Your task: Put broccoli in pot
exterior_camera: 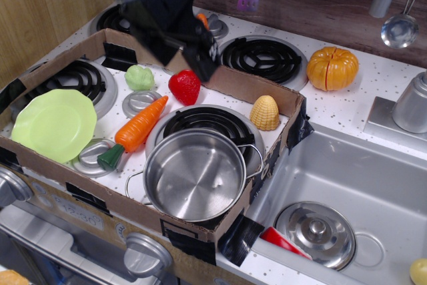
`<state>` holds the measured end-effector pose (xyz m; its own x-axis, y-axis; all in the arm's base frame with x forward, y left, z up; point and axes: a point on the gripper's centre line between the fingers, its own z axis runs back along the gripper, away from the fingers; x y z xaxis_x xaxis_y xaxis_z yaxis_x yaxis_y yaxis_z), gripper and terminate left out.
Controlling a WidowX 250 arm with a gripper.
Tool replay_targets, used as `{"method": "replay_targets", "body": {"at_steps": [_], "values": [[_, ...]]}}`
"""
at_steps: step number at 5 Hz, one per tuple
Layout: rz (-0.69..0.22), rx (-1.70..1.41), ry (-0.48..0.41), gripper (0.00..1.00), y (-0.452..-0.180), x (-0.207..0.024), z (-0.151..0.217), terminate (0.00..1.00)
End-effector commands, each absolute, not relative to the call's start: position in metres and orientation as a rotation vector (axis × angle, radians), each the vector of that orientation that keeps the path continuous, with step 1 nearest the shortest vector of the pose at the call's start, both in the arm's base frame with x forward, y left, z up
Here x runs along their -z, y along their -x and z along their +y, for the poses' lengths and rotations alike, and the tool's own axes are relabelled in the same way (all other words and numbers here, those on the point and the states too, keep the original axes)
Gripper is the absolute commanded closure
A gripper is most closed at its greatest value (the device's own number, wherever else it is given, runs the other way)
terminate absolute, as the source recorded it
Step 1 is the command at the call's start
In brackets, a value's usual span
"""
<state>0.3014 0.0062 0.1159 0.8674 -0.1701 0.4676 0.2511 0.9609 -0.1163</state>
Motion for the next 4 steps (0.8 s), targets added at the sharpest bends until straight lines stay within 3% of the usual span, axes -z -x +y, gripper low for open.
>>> {"method": "replay_targets", "body": {"at_steps": [1, 3, 4], "values": [[-0.505, 0.106, 0.15, 0.0, -0.338, -0.115, 0.049, 0.0], [-0.55, 0.086, 0.142, 0.0, -0.371, -0.063, 0.083, 0.0], [-0.525, 0.055, 0.081, 0.0, -0.37, -0.056, 0.098, 0.0]]}}
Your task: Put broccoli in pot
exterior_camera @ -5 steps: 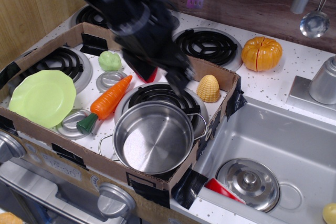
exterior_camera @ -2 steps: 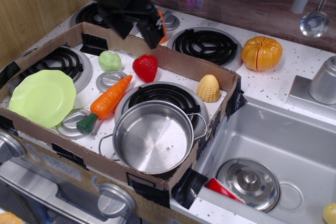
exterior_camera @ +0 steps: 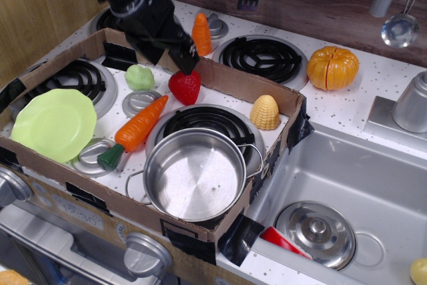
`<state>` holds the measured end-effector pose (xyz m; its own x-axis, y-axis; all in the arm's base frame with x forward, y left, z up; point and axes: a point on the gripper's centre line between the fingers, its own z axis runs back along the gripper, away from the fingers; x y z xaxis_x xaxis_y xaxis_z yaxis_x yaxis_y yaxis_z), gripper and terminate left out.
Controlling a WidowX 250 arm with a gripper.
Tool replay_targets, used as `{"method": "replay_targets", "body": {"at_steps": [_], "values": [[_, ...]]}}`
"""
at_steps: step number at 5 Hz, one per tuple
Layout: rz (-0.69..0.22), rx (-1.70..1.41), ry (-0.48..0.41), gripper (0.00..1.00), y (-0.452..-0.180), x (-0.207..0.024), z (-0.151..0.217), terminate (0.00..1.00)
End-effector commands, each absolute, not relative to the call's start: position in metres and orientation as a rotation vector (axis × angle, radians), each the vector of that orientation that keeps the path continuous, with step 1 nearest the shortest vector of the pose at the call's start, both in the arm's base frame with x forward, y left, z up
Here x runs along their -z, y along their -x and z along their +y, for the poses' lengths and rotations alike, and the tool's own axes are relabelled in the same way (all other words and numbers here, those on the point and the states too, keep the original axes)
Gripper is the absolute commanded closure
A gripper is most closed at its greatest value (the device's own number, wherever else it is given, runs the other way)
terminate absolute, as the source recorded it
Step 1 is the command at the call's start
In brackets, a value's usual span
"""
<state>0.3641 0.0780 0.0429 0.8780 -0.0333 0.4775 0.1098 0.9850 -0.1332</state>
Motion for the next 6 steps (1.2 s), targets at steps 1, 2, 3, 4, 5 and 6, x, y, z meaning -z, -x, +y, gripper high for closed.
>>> {"method": "replay_targets", "body": {"at_steps": [1, 2, 3, 4, 5, 6], "values": [[-0.511, 0.075, 0.066, 0.0, -0.369, -0.059, 0.111, 0.0], [-0.496, 0.07, 0.037, 0.0, -0.366, -0.074, 0.117, 0.0], [-0.477, 0.07, 0.029, 0.0, -0.368, -0.062, 0.124, 0.0], [-0.48, 0.057, 0.024, 0.0, -0.368, -0.049, 0.124, 0.0], [-0.46, 0.057, 0.03, 0.0, -0.372, -0.038, 0.123, 0.0], [-0.458, 0.06, 0.04, 0.0, -0.371, -0.018, 0.118, 0.0]]}}
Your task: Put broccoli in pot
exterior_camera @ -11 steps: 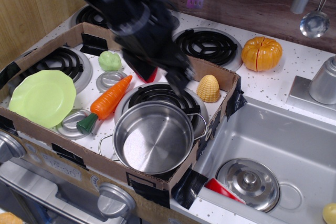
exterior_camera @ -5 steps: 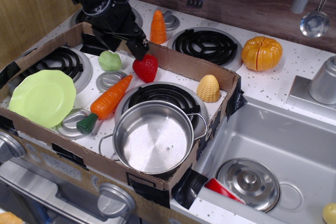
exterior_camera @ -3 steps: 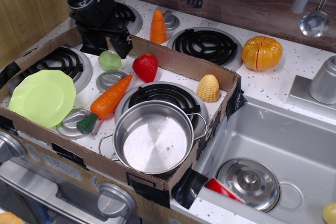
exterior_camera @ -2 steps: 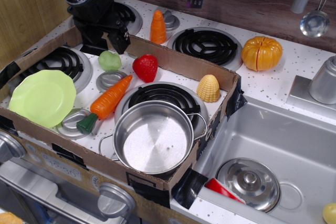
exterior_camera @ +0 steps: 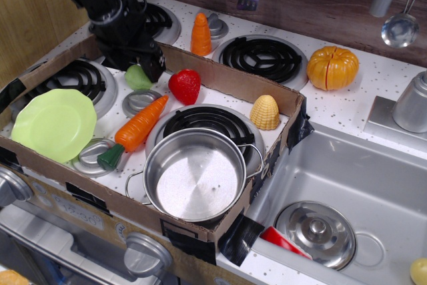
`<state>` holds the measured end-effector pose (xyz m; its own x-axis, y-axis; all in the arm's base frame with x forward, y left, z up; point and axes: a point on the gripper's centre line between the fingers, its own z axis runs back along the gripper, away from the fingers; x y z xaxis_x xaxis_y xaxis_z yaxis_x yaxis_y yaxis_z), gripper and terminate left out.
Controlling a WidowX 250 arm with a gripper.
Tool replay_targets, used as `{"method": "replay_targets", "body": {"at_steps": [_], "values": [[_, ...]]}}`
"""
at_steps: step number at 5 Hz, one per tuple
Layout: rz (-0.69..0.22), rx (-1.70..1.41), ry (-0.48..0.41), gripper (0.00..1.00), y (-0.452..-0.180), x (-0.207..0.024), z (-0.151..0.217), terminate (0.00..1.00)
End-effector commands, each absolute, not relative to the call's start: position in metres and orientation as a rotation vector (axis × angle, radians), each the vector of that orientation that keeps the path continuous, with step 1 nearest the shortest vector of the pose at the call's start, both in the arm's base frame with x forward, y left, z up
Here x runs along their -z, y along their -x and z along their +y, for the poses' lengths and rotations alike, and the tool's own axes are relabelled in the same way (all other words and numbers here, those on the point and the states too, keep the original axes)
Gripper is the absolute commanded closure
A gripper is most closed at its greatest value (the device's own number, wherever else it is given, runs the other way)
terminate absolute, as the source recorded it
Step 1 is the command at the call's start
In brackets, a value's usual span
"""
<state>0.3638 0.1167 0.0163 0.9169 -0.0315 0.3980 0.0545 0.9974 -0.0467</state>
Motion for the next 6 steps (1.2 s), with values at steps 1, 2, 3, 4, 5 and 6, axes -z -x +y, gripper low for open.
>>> {"method": "replay_targets", "body": {"at_steps": [1, 2, 3, 4, 5, 6], "values": [[-0.432, 0.075, 0.056, 1.0, -0.368, -0.006, 0.115, 0.0], [-0.44, 0.086, 0.06, 1.0, -0.37, -0.001, 0.113, 0.0], [-0.448, 0.122, 0.019, 1.0, -0.372, -0.015, 0.114, 0.0], [-0.471, 0.125, -0.027, 1.0, -0.375, -0.041, 0.116, 0.0], [-0.495, 0.118, -0.09, 1.0, -0.377, -0.069, 0.115, 0.0], [-0.494, 0.106, -0.134, 1.0, -0.377, -0.094, 0.111, 0.0]]}}
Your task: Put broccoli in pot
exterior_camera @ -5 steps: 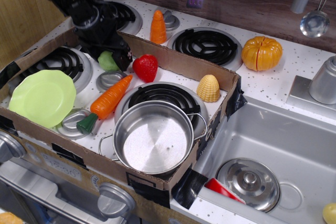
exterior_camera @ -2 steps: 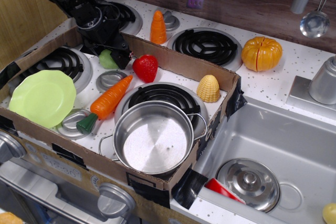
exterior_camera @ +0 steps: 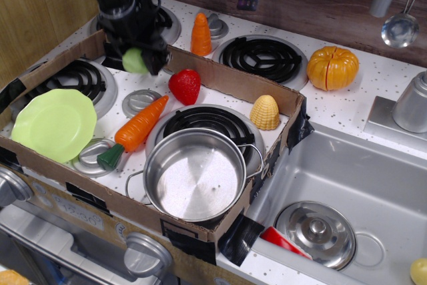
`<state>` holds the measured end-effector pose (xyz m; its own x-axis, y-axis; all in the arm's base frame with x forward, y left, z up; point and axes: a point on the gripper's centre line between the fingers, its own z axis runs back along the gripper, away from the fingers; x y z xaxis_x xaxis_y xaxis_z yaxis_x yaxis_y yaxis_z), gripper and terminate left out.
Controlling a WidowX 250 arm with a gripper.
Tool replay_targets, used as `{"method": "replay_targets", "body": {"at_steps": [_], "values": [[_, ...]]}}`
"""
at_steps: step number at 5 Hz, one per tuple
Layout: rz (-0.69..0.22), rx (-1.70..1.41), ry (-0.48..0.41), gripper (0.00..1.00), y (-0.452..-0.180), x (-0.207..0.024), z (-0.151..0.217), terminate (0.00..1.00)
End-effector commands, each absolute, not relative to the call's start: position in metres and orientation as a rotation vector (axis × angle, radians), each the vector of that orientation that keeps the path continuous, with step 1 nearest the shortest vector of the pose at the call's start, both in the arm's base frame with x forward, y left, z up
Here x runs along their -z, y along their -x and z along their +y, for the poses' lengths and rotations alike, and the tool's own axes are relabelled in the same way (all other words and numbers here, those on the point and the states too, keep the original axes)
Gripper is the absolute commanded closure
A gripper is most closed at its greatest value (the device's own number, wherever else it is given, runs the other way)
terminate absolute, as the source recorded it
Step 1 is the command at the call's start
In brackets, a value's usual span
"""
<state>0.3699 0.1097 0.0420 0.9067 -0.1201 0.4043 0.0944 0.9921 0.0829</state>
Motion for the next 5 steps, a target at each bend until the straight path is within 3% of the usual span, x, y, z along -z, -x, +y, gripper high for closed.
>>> {"method": "replay_targets", "body": {"at_steps": [1, 3, 5], "values": [[-0.472, 0.068, -0.161, 1.0, -0.367, -0.126, 0.1, 0.0], [-0.5, -0.024, -0.074, 1.0, -0.316, -0.157, 0.026, 0.0], [-0.441, -0.122, 0.039, 1.0, -0.268, -0.137, -0.048, 0.0]]}}
